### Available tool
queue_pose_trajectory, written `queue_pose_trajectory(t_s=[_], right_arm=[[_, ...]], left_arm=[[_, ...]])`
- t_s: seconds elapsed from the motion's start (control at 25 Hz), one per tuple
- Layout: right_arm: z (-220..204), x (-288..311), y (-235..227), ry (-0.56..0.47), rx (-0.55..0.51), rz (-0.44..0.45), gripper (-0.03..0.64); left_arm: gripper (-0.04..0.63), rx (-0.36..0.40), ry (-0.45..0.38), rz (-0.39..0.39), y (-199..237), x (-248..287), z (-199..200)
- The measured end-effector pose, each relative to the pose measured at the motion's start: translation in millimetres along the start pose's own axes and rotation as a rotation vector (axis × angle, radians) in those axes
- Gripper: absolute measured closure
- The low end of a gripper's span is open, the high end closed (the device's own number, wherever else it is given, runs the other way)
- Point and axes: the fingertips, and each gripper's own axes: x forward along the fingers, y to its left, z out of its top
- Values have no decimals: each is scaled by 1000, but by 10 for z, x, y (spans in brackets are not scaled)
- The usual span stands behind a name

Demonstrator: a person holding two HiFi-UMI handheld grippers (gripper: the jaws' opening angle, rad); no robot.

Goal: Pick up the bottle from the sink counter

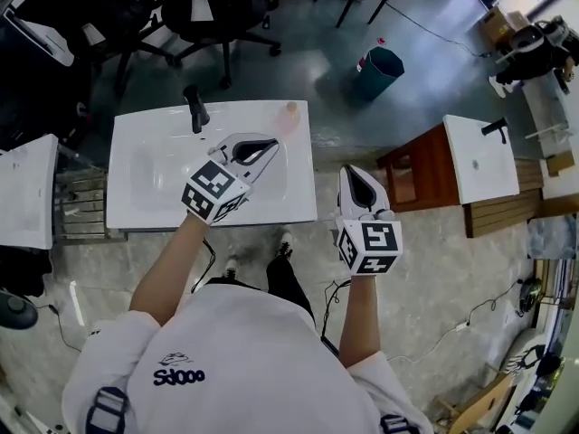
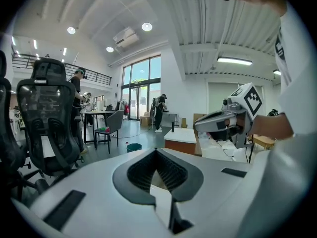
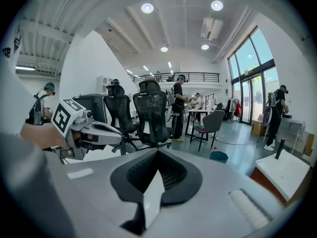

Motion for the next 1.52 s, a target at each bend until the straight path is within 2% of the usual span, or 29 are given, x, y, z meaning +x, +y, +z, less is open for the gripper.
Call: queue_pose_trajectory(t_s=[0.52,0.68,0.96,1.2,1.24,1.32,1.36,1.52], right_arm=[[-229,595,-464,46,0,144,607],[-312,743,-542,74,7,180,607],[-490,1006,-702,131,27,228,607],[-589,1204,-781,163,39,256,607],[-596,1236,-796,166,41,259,607],[-617,1292,-826,172,47,264,607],[-629,1317,-838,175,49,266,607],[-678,1391,-858,192,58,275,607]], left_arm=[[594,-76,90,155,377,701,-359],[594,-133,84,183,482,848,-482],[594,-185,23,256,693,1071,-547],[594,-191,20,315,872,1229,-663],[588,-195,27,314,902,1261,-690],[503,-200,49,310,956,1338,-755],[482,-200,60,308,981,1379,-787],[439,-213,87,296,1062,1525,-896]])
